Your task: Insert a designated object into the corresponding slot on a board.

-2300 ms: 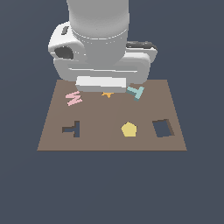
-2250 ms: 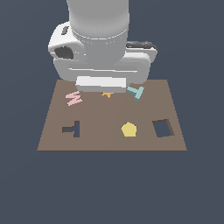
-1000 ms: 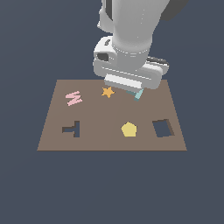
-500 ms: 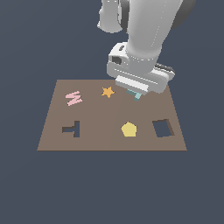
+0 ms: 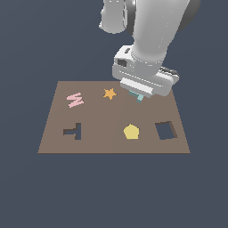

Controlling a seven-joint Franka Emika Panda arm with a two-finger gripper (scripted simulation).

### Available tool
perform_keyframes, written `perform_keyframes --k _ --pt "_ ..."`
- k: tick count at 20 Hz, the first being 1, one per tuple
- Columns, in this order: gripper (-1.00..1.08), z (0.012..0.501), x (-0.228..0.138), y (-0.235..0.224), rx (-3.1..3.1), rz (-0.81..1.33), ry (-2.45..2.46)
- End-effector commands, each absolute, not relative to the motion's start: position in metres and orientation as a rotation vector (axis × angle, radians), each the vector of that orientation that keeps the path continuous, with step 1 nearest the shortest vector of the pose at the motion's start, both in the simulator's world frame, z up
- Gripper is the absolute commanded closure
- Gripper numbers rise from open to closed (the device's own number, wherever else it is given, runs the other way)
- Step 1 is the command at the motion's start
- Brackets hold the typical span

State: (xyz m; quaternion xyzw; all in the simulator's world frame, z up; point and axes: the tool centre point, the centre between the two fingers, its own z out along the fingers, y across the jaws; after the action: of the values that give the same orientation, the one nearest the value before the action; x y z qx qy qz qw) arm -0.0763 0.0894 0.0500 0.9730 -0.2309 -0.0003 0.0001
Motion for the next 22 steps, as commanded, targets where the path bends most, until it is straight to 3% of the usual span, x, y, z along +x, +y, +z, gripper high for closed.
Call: perform_keyframes --k 1,9,10,22 --pt "-0.92 0.047 -0.076 0.089 3.056 -0.001 -0.727" --pt "-0.92 0.03 -0.076 0.09 3.055 0.0 -0.731" --pt "1.08 0.03 -0.076 0.09 3.055 0.0 -0.731" --pt "1.08 0.033 -0.076 0.09 3.056 0.001 -0.731"
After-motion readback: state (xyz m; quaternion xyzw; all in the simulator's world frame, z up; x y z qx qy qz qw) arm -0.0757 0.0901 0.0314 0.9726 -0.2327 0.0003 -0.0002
